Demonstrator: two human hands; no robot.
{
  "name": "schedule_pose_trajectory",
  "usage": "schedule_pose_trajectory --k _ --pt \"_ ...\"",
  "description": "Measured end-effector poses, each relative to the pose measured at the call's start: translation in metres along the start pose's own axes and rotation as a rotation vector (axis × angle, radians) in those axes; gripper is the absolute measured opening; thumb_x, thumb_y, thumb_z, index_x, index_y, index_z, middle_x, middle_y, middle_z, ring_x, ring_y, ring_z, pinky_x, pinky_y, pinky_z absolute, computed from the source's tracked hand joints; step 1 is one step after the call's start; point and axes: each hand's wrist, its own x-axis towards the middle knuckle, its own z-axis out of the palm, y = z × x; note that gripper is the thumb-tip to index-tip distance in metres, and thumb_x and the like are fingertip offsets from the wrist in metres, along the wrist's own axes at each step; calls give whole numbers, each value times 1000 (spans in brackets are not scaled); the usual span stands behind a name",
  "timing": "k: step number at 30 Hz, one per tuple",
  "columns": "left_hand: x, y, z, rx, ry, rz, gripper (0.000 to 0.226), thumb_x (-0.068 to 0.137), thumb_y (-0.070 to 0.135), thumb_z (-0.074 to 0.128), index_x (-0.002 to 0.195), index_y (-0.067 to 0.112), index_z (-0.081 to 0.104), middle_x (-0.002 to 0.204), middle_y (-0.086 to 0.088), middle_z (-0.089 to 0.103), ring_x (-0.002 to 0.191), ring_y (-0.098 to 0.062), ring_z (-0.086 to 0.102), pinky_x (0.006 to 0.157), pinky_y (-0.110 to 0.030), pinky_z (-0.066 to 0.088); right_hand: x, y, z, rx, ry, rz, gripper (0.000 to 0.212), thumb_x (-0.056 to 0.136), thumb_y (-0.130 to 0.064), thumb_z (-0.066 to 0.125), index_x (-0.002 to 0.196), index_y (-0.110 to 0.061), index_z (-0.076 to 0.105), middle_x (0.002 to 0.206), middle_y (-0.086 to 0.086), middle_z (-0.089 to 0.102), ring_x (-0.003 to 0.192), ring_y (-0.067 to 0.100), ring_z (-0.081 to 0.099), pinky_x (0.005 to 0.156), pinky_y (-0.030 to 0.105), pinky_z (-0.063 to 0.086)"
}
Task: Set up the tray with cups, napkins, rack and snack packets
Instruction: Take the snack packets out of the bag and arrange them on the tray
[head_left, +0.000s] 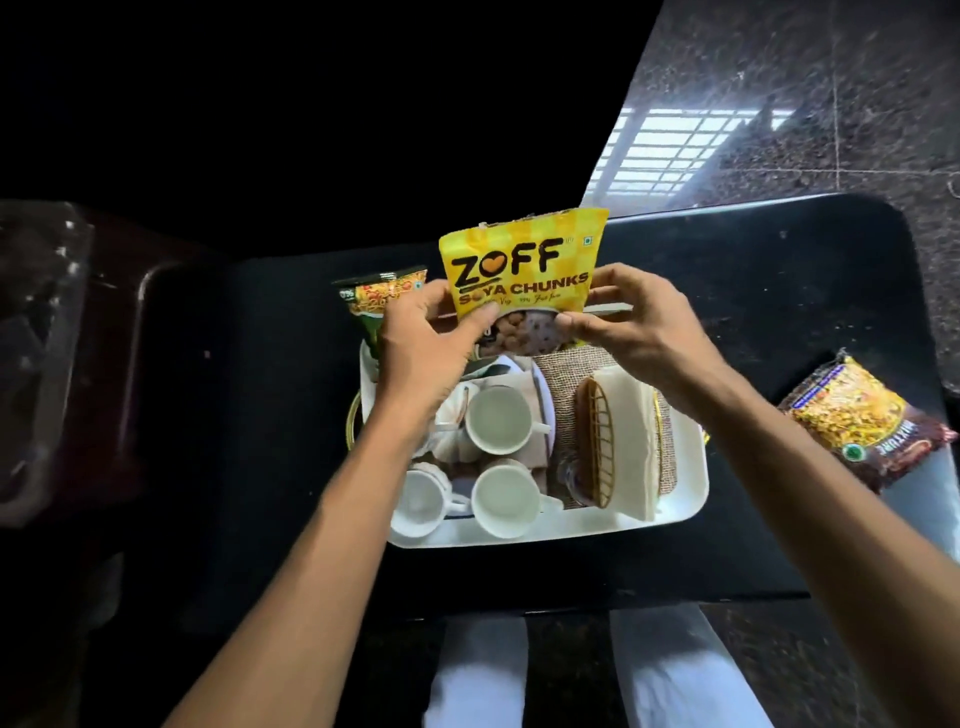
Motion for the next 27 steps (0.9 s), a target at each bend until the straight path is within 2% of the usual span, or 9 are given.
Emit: schedule_pose_trajectory --k 3,6,9,16,18,20,23,25,27 --pt "-4 -15 10 -109 107 -143 25 89 11 75 88 33 63 84 24 63 69 24 61 62 -2 47 7 3 17 -156 38 2 34 83 -29 78 112 -15 66 104 -6 64 94 15 65 65 17 49" --pt "-8 -24 22 -173 129 -225 24 93 8 69 117 11 67 82 26 60 68 21 63 62 -1 46 12 7 24 -251 43 38 32 86 -30 75 112 -14 65 107 -2 66 95 17 63 74 29 52" --pt "-10 -29 28 -163 106 -242 28 95 5 65 123 1 63 77 34 51 60 34 52 57 5 40 17 11 27 -319 16 68 31 89 -31 72 112 -12 64 115 4 70 100 19 63 90 43 54" --pt "-6 -28 33 -124 84 -291 32 97 1 60 129 0 61 84 31 54 64 33 54 60 4 42 27 15 29 -347 19 98 26 89 -28 73 109 -12 66 112 7 73 93 19 65 80 36 55" --pt "-8 -23 33 -100 91 -293 36 97 4 60 134 2 59 94 24 57 75 28 55 73 -1 44 29 17 28 -347 8 90 25 89 -28 72 108 -12 67 111 7 73 89 16 65 68 25 51" --pt "-13 -17 35 -87 105 -281 41 98 6 60 139 5 57 114 11 61 101 8 61 90 -12 45 31 20 27 -344 -3 84 29 89 -28 72 112 -10 67 114 8 73 89 15 65 66 20 49" --pt "-24 -7 41 -81 150 -268 46 99 9 59 144 5 51 141 3 58 134 -17 56 112 -28 43 26 19 18 -345 11 84 47 88 -29 74 127 -6 60 123 10 70 102 18 66 85 28 53" --pt "-33 2 49 -41 176 -255 50 99 14 60 148 9 48 151 -3 54 140 -18 51 116 -34 42 17 19 4 -348 79 68 52 87 -31 75 131 -7 60 122 9 70 107 19 67 95 30 53" --pt "-46 13 60 -6 193 -199 48 99 16 60 146 14 51 149 -3 57 133 -11 55 111 -28 45 1 24 -16 -290 183 27 43 87 -30 75 124 -9 65 114 6 73 99 15 69 91 24 54"
